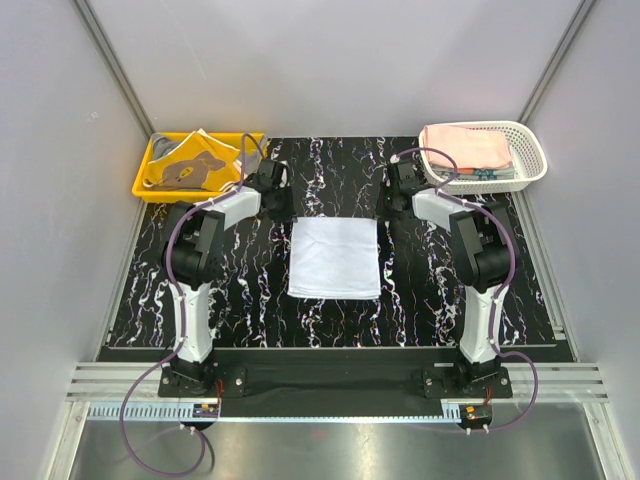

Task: Fold and stack the towels
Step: Fold the towel

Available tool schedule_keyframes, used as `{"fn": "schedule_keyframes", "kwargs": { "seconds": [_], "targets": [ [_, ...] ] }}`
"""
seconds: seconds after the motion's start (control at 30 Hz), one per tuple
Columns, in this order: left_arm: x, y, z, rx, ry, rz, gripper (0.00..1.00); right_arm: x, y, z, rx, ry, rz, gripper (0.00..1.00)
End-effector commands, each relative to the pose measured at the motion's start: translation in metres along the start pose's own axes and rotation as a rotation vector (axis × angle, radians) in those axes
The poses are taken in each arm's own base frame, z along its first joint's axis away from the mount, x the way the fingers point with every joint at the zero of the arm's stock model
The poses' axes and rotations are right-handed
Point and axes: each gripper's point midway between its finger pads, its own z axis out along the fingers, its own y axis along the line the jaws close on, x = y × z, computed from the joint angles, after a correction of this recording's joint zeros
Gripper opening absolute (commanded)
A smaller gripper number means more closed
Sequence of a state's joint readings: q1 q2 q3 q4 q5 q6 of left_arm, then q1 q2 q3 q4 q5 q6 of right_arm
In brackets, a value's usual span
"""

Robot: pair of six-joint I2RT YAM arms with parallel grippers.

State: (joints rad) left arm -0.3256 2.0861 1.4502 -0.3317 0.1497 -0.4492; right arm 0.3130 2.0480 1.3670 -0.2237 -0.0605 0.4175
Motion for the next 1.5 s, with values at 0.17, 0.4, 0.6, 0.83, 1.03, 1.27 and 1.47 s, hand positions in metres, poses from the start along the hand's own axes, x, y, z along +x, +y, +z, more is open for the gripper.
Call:
{"fn": "schedule_keyframes", "kwargs": {
  "seconds": [0.17,0.4,0.6,0.83,1.03,1.27,1.47],
  "targets": [
    [-0.064,-0.03,-0.038,0.113,-0.219,0.032,0.0,-0.057,0.021,-0.024,-0.065,-0.141,-0.043,0.08],
    [-0.074,-0.04,-0.073,0.139,-0.293,0.03,0.0,-0.065,0.033,-0.053,-0.114,-0.188,-0.051,0.07],
    [-0.05,-0.029,-0.086,0.122,-0.289,-0.021,0.0,-0.048,0.039,-0.075,-0.171,-0.177,-0.03,0.07],
    [-0.018,-0.017,-0.091,0.088,-0.255,-0.062,0.0,-0.011,0.041,-0.096,-0.202,-0.143,-0.023,0.06],
    [0.013,-0.016,-0.097,0.076,-0.222,-0.074,0.0,0.019,0.042,-0.109,-0.216,-0.12,-0.025,0.07],
    [0.041,-0.011,-0.102,0.046,-0.189,-0.06,0.0,0.053,0.036,-0.11,-0.203,-0.078,-0.032,0.07],
    [0.06,-0.011,-0.104,0.041,-0.165,-0.042,0.0,0.069,0.031,-0.111,-0.2,-0.064,-0.028,0.07]
  ]
}}
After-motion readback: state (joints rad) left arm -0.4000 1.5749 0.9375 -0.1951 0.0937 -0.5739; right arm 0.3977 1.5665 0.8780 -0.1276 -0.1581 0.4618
